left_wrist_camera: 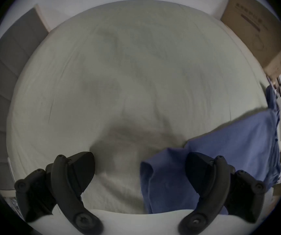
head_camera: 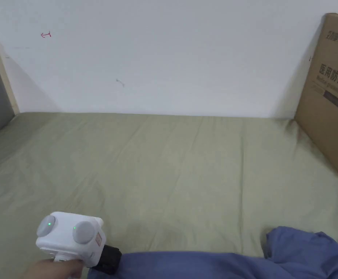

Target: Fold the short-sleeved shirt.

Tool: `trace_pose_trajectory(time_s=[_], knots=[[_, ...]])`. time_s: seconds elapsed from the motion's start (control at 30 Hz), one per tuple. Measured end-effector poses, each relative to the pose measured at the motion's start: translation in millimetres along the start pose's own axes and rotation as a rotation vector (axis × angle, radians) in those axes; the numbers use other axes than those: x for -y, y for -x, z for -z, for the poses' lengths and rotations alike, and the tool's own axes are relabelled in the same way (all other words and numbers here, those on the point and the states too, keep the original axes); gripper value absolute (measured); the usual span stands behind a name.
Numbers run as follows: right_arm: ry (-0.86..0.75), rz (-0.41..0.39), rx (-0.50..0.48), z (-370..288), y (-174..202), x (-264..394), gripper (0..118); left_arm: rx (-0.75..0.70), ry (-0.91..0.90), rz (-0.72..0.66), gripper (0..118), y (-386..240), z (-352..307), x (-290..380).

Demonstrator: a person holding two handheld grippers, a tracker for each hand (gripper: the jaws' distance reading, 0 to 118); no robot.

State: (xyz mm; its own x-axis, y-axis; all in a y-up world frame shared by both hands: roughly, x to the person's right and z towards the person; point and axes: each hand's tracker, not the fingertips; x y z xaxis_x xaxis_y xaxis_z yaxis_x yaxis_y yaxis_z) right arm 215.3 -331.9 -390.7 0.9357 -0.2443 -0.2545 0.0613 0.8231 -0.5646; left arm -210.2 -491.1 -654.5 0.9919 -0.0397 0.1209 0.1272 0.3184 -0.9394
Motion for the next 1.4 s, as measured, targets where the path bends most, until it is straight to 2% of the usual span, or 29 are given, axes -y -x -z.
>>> trace_pose_trajectory(time_s=[0.13, 0.2, 0.27, 0.3, 0.37, 0.4, 0.5, 0.63, 0.7, 0.77, 0.8, 0.83, 0.87, 0.9, 0.93, 0.97, 1.0, 1.03, 1.13, 1.27, 1.3, 1.33, 1.37, 1.4], knots=[[0.011, 0.05, 0.011, 0, -7, 2, 0, -0.025, -0.013, -0.033, 107, -7, -8, 6], [0.012, 0.066, 0.018, -1, -9, 4, 0, -0.013, -0.028, -0.046, 94, -10, -19, 9], [0.009, 0.081, 0.023, -4, -13, 6, 0, 0.002, -0.044, -0.077, 72, -15, -28, 12], [0.01, 0.093, 0.027, -4, -14, 7, 0, 0.01, -0.047, -0.071, 57, -18, -30, 13], [0.012, 0.136, 0.035, -5, -19, 11, 0, -0.015, -0.082, -0.031, 15, -19, -34, 14], [0.008, 0.15, 0.043, -5, -20, 11, 0, -0.008, -0.087, -0.021, 0, -18, -34, 13], [-0.007, 0.17, 0.043, -2, -27, 4, 0, 0.037, -0.065, -0.027, 0, -16, -39, 17], [-0.035, 0.134, 0.078, 16, -72, -56, 0, 0.088, -0.151, -0.069, 0, -4, -65, 25], [0.08, 0.098, 0.161, 45, -102, -85, 0, 0.095, -0.159, -0.066, 0, -2, -76, 31], [0.271, 0.107, 0.178, 91, -145, -109, 0, 0.087, -0.183, -0.037, 0, -1, -84, 36], [0.345, 0.118, 0.151, 109, -161, -114, 0, 0.088, -0.186, -0.031, 0, -7, -90, 41], [0.393, 0.137, 0.164, 128, -177, -117, 5, 0.09, -0.191, -0.028, 0, -9, -93, 44], [0.435, 0.144, 0.227, 143, -188, -118, 24, 0.089, -0.196, -0.029, 0, -9, -95, 46], [0.461, 0.158, 0.299, 158, -198, -118, 52, 0.091, -0.204, -0.034, 0, -10, -97, 48], [0.455, 0.196, 0.341, 172, -210, -117, 103, 0.089, -0.218, -0.041, 0, -11, -98, 49], [0.461, 0.227, 0.341, 184, -221, -115, 118, 0.094, -0.223, -0.044, 0, -11, -99, 50], [0.489, 0.262, 0.341, 196, -231, -112, 112, 0.094, -0.228, -0.043, 0, -12, -100, 51], [0.438, 0.298, 0.348, 203, -235, -112, 108, 0.097, -0.228, -0.036, 0, -13, -99, 52], [0.542, 0.346, 0.347, 233, -252, -100, 108, 0.094, -0.216, -0.018, 0, -13, -94, 54], [0.683, 0.281, 0.349, 258, -259, -85, 107, 0.108, -0.18, -0.039, 0, -8, -80, 53], [0.716, 0.261, 0.362, 264, -260, -84, 103, 0.11, -0.176, -0.042, 0, -7, -77, 54], [0.701, 0.243, 0.4, 266, -259, -82, 86, 0.11, -0.168, -0.044, 0, -6, -73, 54], [0.661, 0.228, 0.418, 264, -256, -81, 60, 0.109, -0.16, -0.044, 0, -6, -71, 54], [0.637, 0.207, 0.43, 260, -253, -82, 44, 0.11, -0.15, -0.047, 0, -6, -67, 55]])
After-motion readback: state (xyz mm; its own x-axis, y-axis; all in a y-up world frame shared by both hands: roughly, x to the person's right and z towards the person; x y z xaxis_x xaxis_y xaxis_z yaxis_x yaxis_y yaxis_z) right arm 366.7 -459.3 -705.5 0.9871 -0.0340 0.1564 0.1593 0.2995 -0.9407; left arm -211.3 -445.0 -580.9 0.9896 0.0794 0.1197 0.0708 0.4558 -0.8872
